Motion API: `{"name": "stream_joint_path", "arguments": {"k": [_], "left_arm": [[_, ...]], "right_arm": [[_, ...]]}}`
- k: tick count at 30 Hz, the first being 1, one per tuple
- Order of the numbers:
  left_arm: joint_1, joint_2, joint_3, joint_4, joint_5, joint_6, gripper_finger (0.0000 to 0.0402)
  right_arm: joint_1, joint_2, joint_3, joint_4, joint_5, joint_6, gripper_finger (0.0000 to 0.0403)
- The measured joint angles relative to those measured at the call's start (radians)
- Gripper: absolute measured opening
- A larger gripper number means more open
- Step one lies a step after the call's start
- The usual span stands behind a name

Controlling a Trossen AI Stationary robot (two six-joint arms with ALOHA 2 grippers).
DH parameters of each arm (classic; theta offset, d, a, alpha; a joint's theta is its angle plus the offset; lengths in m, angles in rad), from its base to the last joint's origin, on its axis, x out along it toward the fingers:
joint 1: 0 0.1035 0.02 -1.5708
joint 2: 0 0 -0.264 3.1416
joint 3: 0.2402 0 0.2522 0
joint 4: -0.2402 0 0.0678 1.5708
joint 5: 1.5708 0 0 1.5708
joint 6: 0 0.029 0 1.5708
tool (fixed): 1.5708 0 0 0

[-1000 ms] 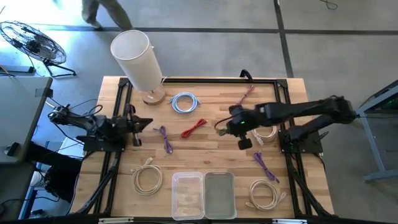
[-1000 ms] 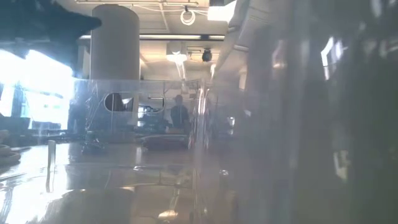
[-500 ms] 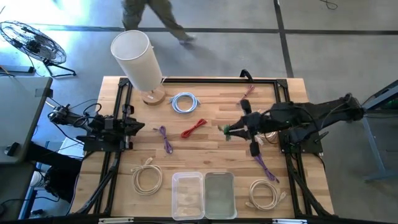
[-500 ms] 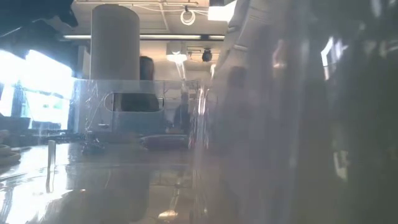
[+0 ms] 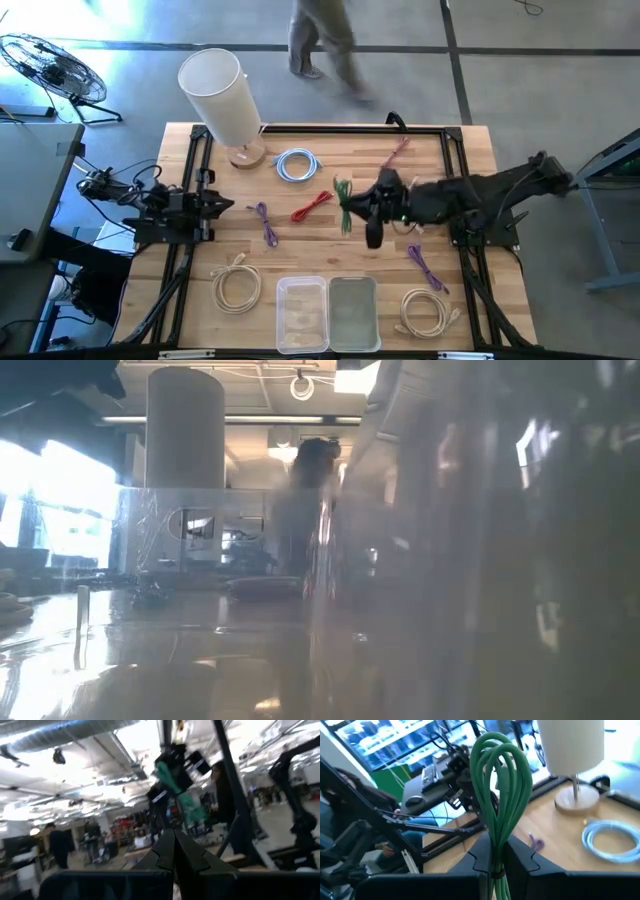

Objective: Pick & Place USB Port
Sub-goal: Put the green USB cable into the white bin

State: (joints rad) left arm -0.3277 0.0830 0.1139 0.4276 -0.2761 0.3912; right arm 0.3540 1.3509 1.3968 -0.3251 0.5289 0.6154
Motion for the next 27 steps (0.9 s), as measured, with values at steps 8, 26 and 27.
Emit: {"name": "stream_joint_path", "arguments": {"k": [8,26,27], "left_arm": [[0.000,0.000,0.000,-0.055,-0.030,-0.002,0.0000],[0.000,0.000,0.000,-0.146,-0.014,-0.003,0.0000],[0.000,0.000,0.000,-0.145,-0.014,-0.003,0.0000]], "right_arm": [[0.104,0.171,0.193,-0.227,0.065,0.264,0.0019],[0.367,0.448,0.308,-0.419,0.060,1.013,0.0019],[0.370,0.457,0.308,-0.419,0.060,1.025,0.0019]]}}
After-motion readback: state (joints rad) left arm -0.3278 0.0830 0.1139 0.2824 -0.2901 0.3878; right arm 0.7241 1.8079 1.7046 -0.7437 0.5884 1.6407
